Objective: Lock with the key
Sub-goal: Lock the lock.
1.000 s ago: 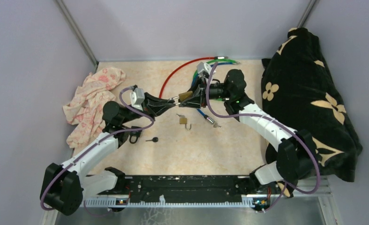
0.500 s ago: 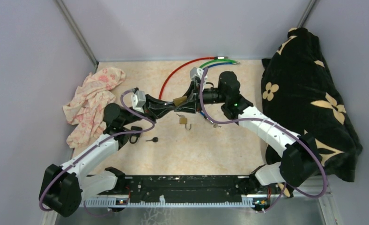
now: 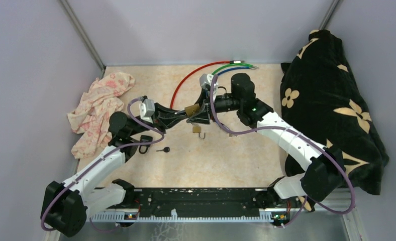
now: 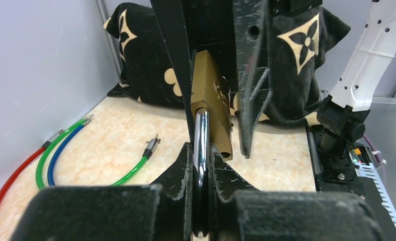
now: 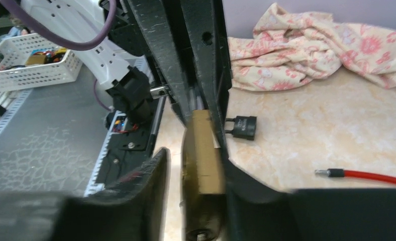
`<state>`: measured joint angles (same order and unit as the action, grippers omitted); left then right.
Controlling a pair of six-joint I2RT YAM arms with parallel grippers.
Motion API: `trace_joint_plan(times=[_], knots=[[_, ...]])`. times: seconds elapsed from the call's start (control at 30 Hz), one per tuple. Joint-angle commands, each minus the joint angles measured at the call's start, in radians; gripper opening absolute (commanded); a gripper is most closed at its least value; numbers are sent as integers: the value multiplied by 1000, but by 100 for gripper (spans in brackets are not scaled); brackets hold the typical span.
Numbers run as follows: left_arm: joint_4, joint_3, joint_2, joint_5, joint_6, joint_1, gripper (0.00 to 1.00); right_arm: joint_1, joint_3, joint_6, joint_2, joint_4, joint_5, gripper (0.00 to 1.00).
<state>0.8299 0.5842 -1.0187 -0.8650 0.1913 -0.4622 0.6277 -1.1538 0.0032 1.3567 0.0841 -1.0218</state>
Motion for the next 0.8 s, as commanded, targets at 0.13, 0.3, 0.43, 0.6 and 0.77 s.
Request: trace_joint_plan(times=[0.13,0.3,0.43,0.6,0.77], knots=[[81,0,41,-52,25,1,0,-56,-81,-137,-13,-137,81,74],[71,4,36,-63,19,1,0,-101,-66,-115,-28,-134,21,75],[75,10,27,-78,22,1,0,-103,-78,-75,-5,-106,-29,65],[60,15,23,-68,18,1,0,-95,-80,-71,12,-95,-86,68],[51,16,19,-54,20,1,0,-59,-57,-62,-10,-42,-61,61]])
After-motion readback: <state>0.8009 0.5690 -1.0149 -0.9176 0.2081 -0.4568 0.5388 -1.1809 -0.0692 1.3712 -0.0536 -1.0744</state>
